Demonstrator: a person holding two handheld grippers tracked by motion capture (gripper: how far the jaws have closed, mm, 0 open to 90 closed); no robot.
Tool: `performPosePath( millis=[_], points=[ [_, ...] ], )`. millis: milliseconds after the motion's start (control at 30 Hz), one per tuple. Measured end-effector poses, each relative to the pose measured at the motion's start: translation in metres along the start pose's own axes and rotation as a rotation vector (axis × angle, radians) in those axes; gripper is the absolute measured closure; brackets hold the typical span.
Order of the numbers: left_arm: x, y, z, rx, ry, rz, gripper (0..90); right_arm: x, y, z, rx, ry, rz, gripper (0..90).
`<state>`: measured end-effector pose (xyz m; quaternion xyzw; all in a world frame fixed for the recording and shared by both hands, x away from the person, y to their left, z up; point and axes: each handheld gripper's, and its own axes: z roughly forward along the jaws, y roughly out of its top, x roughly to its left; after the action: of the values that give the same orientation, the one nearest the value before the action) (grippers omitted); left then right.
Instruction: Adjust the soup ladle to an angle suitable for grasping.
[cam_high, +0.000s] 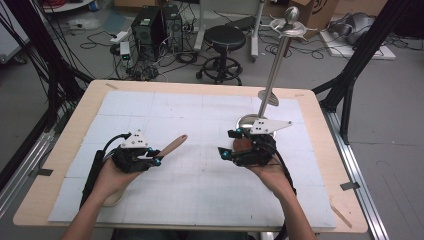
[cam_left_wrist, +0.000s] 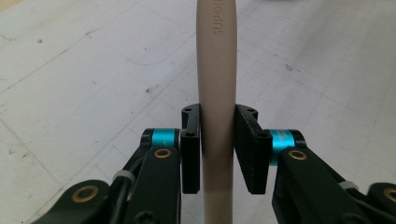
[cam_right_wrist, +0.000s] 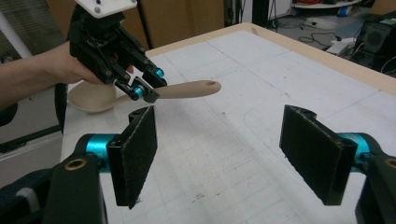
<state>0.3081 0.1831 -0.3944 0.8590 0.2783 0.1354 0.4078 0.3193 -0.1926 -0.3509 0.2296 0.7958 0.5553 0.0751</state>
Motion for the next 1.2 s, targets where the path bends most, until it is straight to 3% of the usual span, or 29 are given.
performPosePath(
  millis=[367, 767, 1200],
  points=[
    [-0.009, 0.013, 0.002, -0.041, -0.024, 0.013, 72.9, 0.002, 0.001, 0.008, -0.018, 0.012, 0.017, 27.0],
    [-0.020, 0.028, 0.001, -0.077, -0.048, 0.032, 72.8, 0.005, 0.001, 0.023, -0.002, 0.043, 0.038, 29.1],
    [-0.036, 0.040, 0.005, -0.107, -0.078, 0.061, 72.9, 0.009, -0.001, 0.038, 0.013, 0.082, 0.061, 38.9]
  ],
)
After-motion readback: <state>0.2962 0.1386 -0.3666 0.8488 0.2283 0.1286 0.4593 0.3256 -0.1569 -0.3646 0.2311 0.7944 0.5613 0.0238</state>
